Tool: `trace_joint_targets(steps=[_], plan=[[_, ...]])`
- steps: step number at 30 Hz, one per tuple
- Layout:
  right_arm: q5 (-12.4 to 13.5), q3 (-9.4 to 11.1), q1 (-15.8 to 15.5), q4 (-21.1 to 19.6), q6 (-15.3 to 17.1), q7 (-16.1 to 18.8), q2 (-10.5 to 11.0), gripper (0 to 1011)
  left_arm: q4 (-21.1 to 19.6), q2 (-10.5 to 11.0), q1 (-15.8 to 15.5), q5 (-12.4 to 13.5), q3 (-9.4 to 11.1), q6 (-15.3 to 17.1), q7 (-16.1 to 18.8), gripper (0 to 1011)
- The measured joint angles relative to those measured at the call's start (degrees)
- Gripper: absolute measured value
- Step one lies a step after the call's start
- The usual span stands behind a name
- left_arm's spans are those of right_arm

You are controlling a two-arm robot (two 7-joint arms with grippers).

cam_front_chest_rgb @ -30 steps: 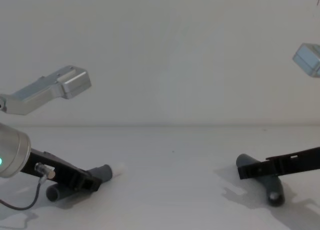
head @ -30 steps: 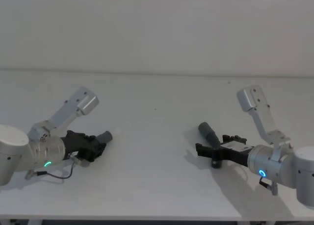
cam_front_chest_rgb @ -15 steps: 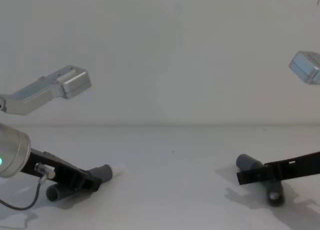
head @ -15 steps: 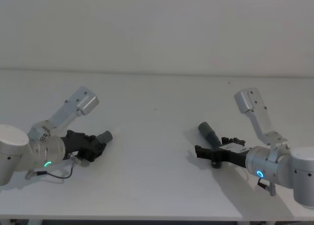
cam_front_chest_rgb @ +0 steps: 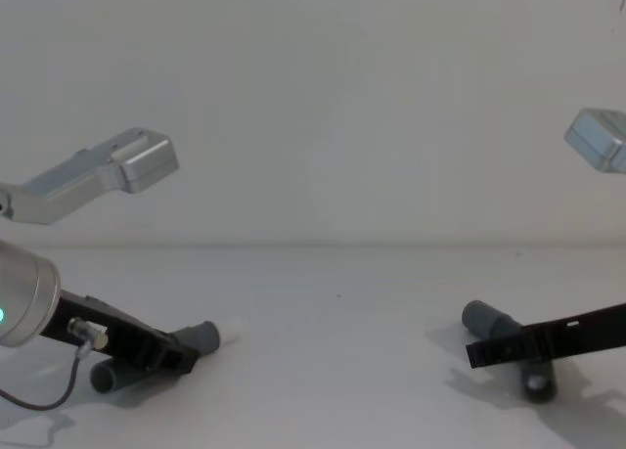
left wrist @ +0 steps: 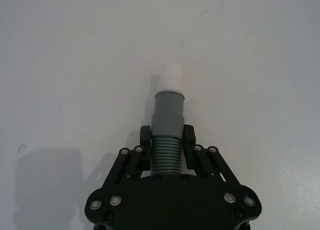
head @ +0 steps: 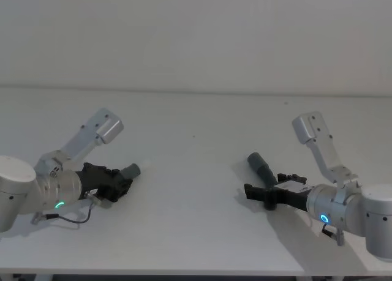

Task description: Use both hands to pick up one end of the pipe from the table, align the ends, and insert them.

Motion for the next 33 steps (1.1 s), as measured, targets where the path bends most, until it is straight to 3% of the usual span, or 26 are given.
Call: trace_joint_targets(steps=[8,20,29,33], plan=[[-0.25,0.06,0.00,0.19,0.05,0.17,-0.05,971,0.00,0.00,0.00,0.00,0.00,0.00,0.00,365],[-0.45,0.09,-0.01,0.32,0.11,0.32,-0.11,663,0.00,0.00,0.00,0.00,0.00,0.00,0.00,365],[-0.50,0.09,-0.01,0.38,0.11,0.40,-0.13,357,0.00,0.00,0.00,0.00,0.00,0.00,0.00,364],[-0.52,0.09,-0.01,0.39,0.11,0.40,-0.13,289,0.00,0.00,0.00,0.00,0.00,0.00,0.00,365]])
